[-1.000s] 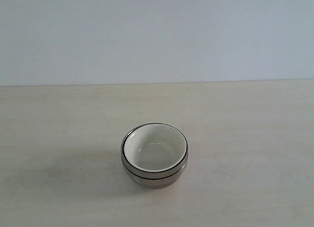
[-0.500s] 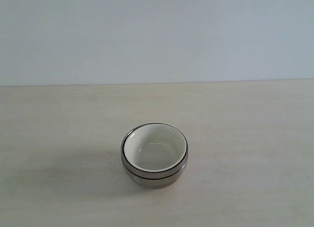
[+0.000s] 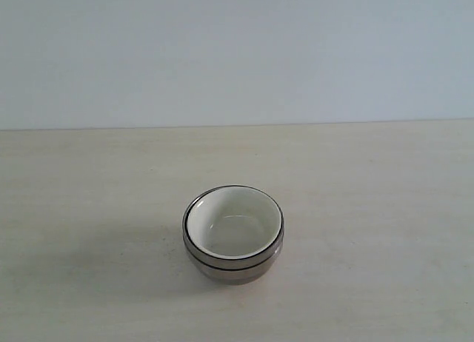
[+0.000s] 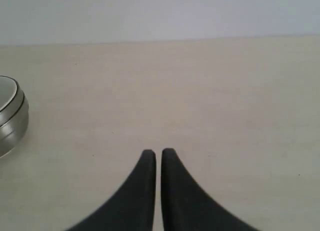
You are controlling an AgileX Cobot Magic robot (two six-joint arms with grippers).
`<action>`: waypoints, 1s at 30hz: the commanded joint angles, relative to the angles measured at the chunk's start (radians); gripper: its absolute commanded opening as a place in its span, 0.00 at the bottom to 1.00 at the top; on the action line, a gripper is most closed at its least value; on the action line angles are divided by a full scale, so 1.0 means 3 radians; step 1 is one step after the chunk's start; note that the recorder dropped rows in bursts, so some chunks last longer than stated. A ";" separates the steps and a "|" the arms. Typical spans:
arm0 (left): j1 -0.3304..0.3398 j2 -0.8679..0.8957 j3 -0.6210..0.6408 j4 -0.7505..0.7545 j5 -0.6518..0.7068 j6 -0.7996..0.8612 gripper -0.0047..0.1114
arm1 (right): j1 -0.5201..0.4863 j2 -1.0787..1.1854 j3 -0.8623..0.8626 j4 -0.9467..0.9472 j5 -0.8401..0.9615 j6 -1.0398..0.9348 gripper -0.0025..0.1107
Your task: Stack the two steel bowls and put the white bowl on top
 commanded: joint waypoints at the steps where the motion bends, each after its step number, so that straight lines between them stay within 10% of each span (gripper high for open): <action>1: -0.0016 -0.0006 0.0011 -0.0001 0.0011 0.0019 0.07 | -0.0006 -0.0027 -0.0002 -0.0297 0.0000 0.0364 0.02; 30: -0.0016 -0.0006 0.0011 -0.0001 0.0011 0.0019 0.07 | -0.0006 -0.0027 -0.0002 -0.0599 0.0000 0.0786 0.02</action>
